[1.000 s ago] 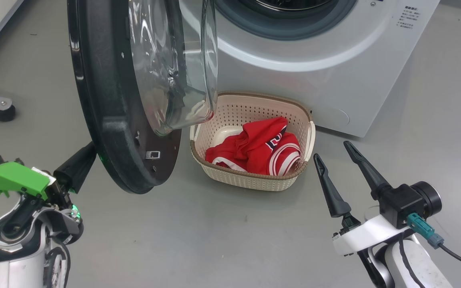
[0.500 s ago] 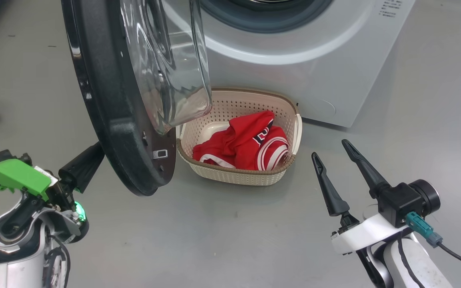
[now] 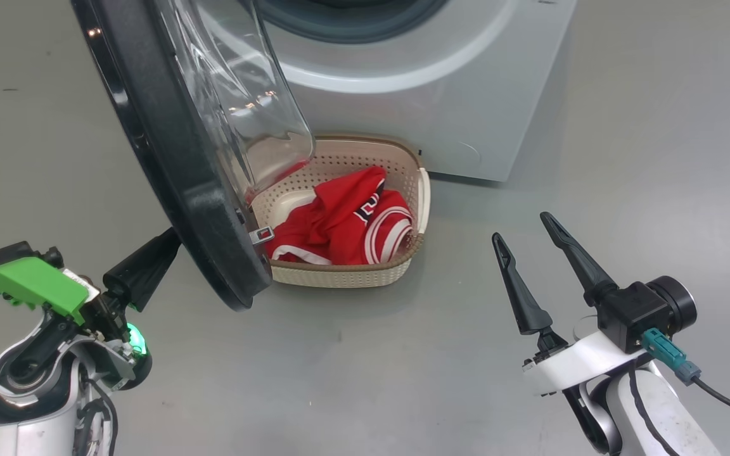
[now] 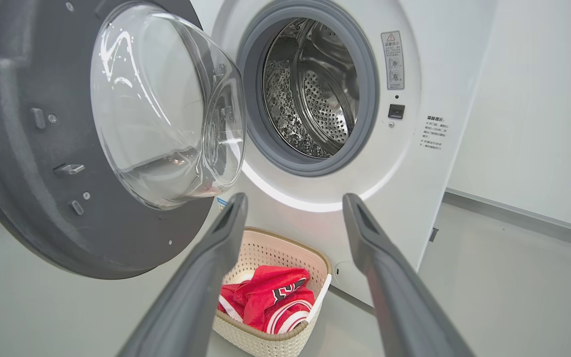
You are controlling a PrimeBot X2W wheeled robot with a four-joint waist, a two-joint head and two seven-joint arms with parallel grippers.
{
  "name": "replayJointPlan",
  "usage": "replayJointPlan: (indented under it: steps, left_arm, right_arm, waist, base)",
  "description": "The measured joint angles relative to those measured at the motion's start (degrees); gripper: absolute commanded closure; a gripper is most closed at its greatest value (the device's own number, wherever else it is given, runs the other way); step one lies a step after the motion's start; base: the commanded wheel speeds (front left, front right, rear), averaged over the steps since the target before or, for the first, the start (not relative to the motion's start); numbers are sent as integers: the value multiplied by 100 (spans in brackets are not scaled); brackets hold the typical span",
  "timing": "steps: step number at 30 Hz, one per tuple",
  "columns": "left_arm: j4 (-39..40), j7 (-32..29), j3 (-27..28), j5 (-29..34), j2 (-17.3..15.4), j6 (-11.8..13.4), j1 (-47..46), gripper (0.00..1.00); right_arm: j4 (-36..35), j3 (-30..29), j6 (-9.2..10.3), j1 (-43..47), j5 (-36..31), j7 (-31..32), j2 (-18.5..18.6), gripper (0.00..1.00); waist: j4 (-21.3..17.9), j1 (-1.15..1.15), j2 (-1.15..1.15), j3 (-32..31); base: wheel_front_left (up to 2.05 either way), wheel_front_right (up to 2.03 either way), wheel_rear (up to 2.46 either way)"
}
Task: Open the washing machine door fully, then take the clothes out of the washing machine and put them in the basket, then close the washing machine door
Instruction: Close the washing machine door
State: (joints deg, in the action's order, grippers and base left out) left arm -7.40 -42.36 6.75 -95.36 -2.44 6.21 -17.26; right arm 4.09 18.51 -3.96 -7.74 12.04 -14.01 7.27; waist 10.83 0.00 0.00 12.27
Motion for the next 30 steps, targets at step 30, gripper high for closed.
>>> replayJointPlan:
  steps: [30]
  left_arm:
    - [-218, 1169, -261, -208, 37, 13, -346, 100]
  right_arm:
    - [64, -46, 1, -196, 176, -25, -183, 0]
  waist:
    - [-1697, 0, 0, 462]
  base:
    - [0, 0, 0]
